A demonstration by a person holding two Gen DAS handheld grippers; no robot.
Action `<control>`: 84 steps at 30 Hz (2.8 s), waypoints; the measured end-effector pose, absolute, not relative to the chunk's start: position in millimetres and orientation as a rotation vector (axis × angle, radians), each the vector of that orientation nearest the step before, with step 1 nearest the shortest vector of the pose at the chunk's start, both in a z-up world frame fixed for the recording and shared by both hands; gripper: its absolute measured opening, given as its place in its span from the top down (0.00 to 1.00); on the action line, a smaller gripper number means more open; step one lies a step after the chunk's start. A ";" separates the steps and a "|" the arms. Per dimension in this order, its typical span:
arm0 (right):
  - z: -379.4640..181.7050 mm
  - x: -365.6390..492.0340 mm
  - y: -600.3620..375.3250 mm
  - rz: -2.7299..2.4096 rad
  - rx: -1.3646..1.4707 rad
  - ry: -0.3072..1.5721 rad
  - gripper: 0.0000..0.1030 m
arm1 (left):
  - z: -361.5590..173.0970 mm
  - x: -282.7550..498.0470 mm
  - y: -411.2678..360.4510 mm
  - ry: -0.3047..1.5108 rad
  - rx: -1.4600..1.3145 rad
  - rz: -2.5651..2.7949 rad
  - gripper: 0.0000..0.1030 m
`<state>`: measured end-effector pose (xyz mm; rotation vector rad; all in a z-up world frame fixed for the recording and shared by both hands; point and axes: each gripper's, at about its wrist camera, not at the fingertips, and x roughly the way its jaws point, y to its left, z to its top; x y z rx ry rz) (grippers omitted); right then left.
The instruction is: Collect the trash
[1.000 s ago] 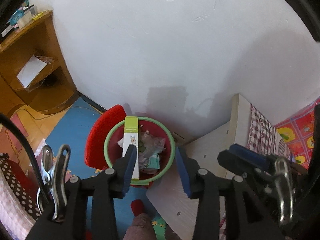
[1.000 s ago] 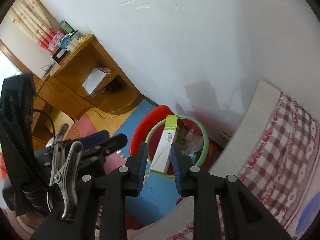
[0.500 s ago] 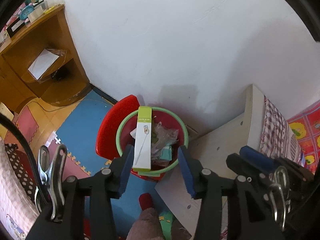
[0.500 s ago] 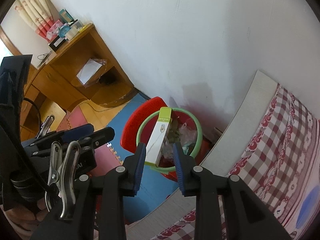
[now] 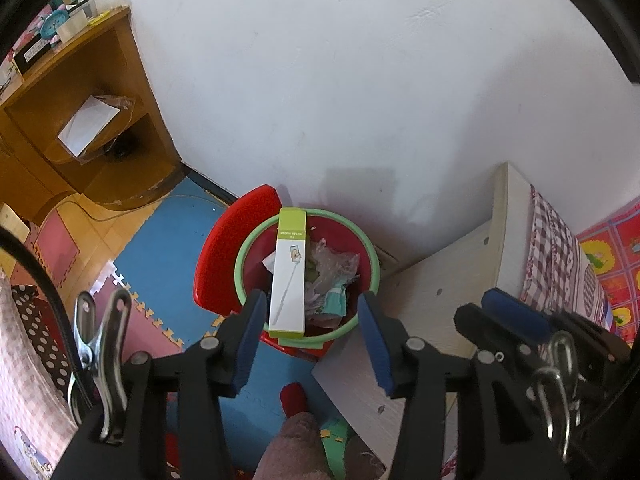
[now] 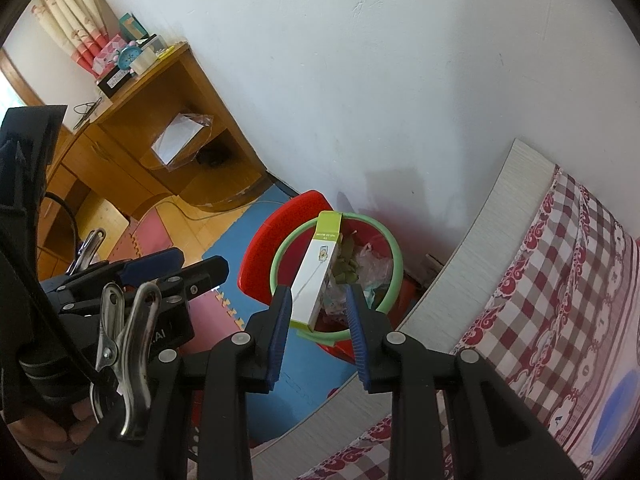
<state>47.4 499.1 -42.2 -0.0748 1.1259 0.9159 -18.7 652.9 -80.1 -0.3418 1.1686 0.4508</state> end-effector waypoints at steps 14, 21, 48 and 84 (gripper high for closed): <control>-44.6 42.0 501.9 0.913 -0.078 1.133 0.72 | -80.7 -19.8 655.6 1.178 -0.342 0.454 0.51; -46.7 39.7 501.5 0.912 -0.078 1.135 0.72 | -81.1 -23.2 656.2 1.184 -0.343 0.458 0.51; -50.4 36.2 503.3 0.909 -0.075 1.141 0.72 | -86.1 -26.0 655.8 1.195 -0.350 0.456 0.51; -51.8 37.3 503.8 0.904 -0.070 1.146 0.72 | -89.0 -18.1 656.5 1.224 -0.333 0.440 0.51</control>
